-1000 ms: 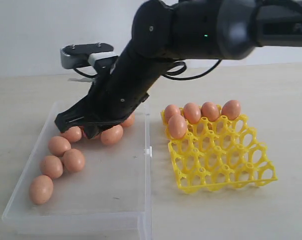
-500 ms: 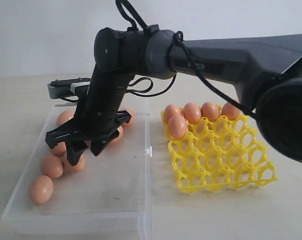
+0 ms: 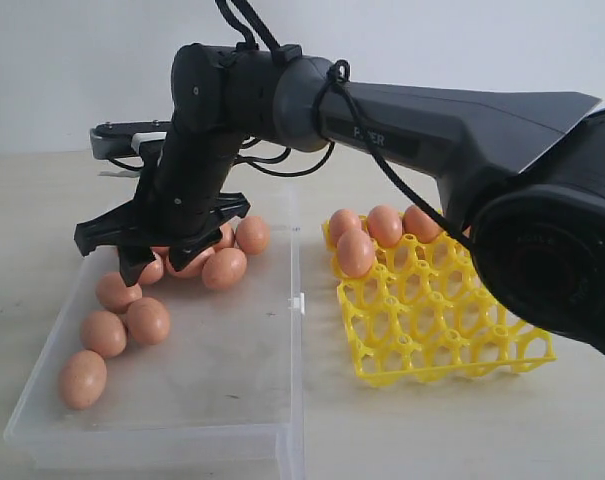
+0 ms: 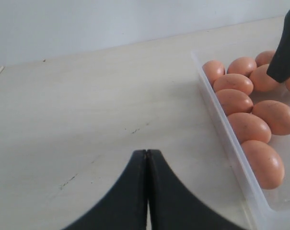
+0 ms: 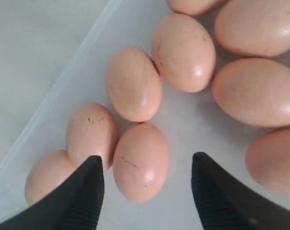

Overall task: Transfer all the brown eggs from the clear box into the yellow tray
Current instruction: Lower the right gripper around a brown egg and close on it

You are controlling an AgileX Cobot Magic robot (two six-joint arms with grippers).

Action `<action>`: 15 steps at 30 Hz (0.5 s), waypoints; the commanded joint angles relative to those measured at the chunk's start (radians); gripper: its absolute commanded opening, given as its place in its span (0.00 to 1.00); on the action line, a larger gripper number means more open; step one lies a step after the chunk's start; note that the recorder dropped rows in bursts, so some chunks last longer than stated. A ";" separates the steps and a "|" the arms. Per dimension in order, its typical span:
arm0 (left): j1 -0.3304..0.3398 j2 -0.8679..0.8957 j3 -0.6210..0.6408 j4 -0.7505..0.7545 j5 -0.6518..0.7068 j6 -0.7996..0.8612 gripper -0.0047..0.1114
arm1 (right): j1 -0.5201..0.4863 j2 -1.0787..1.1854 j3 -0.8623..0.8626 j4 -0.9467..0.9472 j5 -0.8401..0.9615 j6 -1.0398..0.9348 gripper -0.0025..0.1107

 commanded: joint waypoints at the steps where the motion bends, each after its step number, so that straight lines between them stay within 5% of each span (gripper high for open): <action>1: -0.005 -0.006 -0.004 -0.001 -0.006 -0.005 0.04 | 0.007 -0.001 -0.008 -0.001 -0.042 0.003 0.50; 15: -0.005 -0.006 -0.004 -0.001 -0.006 -0.005 0.04 | 0.056 0.066 -0.008 -0.060 -0.079 0.002 0.50</action>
